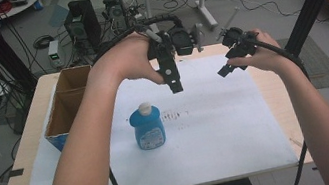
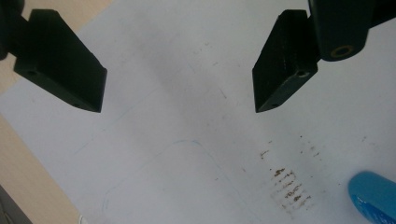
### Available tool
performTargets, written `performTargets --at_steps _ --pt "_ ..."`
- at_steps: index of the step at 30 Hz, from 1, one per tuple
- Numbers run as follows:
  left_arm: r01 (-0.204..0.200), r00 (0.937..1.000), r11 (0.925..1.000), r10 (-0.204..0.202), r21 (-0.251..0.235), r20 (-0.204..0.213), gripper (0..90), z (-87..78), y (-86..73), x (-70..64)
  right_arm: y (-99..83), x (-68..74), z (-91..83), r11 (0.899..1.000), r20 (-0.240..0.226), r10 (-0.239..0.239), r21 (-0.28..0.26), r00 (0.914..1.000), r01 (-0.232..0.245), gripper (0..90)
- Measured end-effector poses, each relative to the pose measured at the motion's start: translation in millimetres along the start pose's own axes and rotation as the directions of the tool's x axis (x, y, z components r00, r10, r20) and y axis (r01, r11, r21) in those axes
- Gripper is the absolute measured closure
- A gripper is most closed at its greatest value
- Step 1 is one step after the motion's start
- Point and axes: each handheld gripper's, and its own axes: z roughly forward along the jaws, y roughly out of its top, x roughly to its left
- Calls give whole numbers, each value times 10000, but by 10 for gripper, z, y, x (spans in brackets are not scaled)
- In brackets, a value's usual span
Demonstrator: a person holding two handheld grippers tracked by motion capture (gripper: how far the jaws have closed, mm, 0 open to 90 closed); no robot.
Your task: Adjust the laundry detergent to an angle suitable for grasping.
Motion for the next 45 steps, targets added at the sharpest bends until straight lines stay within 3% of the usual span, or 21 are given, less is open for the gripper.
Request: performTargets --at_steps 45 --pt "-22 9999 9997 25 250 -120 113 9 4 15 -31 -65 -36 9998 -49 -13 -214 10000 12 181"
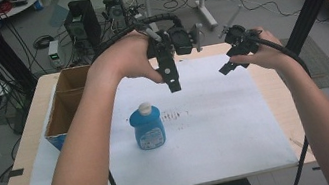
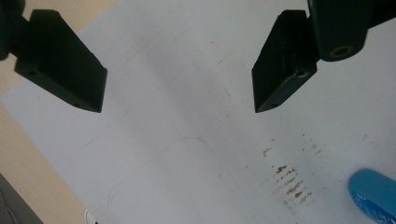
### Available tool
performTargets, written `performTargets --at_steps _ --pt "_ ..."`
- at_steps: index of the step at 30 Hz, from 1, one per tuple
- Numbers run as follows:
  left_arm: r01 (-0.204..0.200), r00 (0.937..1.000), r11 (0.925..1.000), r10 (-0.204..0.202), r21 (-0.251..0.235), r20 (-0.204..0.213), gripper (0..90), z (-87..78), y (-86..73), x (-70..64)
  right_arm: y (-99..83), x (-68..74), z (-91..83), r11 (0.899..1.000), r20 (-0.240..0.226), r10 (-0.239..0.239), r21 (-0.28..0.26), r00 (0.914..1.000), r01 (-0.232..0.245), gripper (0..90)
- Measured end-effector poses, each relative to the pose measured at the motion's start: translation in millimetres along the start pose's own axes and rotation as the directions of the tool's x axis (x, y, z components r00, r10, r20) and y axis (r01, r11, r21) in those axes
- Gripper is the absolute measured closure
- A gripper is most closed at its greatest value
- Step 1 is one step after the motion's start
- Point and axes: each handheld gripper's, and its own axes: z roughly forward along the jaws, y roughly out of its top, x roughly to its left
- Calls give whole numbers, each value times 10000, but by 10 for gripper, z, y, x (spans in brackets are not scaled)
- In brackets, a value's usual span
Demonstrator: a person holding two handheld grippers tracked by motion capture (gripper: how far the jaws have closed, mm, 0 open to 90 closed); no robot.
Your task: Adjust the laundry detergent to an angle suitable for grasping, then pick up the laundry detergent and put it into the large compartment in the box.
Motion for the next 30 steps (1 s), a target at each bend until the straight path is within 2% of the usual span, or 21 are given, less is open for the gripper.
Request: performTargets --at_steps 19,30 --pt "-22 10000 9999 22 112 6 112 8 0 -41 -33 14 -41 10000 -1 12 -70 10000 -12 181" --pt "252 9996 9988 -256 416 100 110 101 -187 -52 -64 6 -14 9999 -17 109 11 9999 -109 183"
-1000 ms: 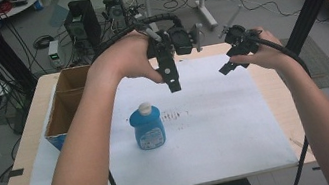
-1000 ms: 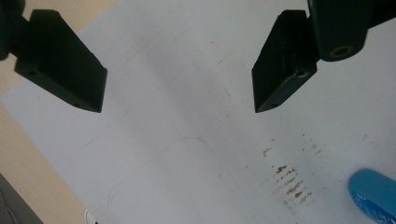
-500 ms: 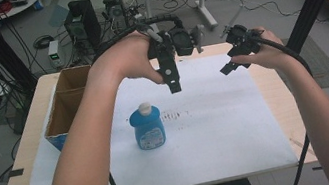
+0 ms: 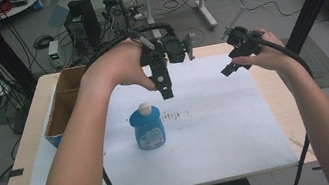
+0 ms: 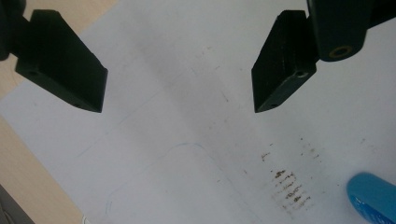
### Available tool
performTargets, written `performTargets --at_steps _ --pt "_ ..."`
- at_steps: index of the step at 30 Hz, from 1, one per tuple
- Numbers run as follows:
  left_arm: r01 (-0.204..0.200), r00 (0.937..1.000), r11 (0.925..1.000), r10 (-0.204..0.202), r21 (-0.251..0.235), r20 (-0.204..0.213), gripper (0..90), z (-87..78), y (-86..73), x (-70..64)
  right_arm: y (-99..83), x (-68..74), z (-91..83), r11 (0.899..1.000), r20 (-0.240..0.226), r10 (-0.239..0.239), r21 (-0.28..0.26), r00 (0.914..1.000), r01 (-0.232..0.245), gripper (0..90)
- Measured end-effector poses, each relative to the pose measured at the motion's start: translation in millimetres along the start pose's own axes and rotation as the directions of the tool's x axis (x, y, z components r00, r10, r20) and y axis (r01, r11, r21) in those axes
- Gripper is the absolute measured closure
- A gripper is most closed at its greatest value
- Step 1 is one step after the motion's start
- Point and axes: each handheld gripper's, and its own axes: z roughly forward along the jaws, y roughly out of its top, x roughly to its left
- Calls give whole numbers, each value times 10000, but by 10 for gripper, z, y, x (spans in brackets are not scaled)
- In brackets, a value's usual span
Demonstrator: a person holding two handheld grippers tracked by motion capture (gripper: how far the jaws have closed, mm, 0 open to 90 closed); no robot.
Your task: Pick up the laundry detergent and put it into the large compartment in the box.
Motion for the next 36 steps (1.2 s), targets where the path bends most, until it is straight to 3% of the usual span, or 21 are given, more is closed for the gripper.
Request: performTargets --at_steps 20,36 --pt "654 9973 9967 -669 488 295 116 373 -364 -16 16 30 17 10000 46 -54 53 10000 54 184" --pt "836 9944 9923 -891 918 570 125 691 -475 -40 21 64 31 9999 -5 -103 129 9999 103 186"
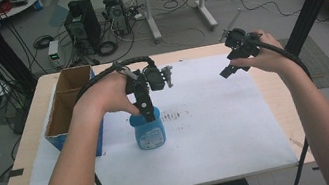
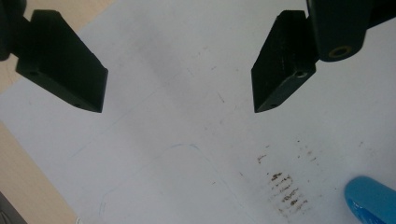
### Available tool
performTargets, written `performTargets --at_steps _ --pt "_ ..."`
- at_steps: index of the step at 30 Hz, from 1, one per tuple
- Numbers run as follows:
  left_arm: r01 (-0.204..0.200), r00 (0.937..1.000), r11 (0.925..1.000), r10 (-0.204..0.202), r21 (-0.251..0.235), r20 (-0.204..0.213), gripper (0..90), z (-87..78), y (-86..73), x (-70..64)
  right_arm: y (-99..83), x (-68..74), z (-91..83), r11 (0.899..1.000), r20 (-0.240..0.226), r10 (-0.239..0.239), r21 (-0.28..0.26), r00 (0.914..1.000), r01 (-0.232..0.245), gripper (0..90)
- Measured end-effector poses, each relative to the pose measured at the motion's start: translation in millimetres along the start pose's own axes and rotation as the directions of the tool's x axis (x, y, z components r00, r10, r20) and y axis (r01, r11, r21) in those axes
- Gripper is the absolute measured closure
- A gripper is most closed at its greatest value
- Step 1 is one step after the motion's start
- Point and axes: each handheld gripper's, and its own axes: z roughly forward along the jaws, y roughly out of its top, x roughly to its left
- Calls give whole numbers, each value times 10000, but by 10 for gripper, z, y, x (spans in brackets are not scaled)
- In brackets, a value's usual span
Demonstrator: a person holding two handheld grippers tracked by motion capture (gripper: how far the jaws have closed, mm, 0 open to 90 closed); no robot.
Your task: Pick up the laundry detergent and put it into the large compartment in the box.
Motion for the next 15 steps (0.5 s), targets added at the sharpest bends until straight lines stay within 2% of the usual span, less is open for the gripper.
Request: performTargets --at_steps 15 --pt "8 9999 9998 -10 187 118 132 301 -36 -3 -6 -3 35 10000 -65 0 30 10000 0 189"
